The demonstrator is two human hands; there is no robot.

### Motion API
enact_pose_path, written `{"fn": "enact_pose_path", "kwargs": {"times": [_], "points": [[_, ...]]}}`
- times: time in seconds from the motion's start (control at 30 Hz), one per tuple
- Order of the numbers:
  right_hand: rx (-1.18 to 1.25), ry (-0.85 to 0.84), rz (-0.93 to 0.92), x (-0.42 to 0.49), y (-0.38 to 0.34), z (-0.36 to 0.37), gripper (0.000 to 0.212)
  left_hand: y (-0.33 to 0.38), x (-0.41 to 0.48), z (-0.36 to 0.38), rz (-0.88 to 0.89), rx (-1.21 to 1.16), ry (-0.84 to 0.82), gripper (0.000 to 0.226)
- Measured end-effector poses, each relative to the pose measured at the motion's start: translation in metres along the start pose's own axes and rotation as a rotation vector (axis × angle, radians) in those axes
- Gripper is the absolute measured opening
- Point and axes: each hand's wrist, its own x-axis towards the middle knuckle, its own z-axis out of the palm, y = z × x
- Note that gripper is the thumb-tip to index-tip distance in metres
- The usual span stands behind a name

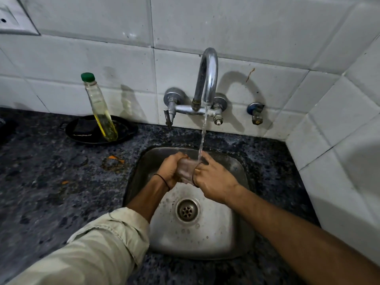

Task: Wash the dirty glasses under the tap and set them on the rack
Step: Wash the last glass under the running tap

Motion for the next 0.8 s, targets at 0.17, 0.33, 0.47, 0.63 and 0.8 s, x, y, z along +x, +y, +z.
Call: {"fn": "enact_pose_path", "kwargs": {"times": [0.17,0.33,0.47,0.63,0.8], "points": [[0.819,-0.060,0.472,0.021,-0.035,0.011,0.061,0.007,0.010,-0.003,0.113,-0.005,0.190,0.014],[2.105,0.125,0.838,0.035,-0.045,-0.015,0.052,-0.012,0.006,-0.011,0.264,-0.236,0.270,0.022],[2.466,0.528,1.238,0.042,-0.062,-0.017,0.035,-0.013,0.005,-0.003,0.380,-0.219,0.271,0.023],[1.317,0.665,0.832,0.028,-0.083,0.026,0.035,-0.005,0.007,-0.004,0.236,-0.297,0.145,0.023],[0.001,0.292,-0.107,-0.008,-0.003,0.047,0.055,-0.001,0.007,-0.018,0.012,0.152,-0.009,0.027]]}}
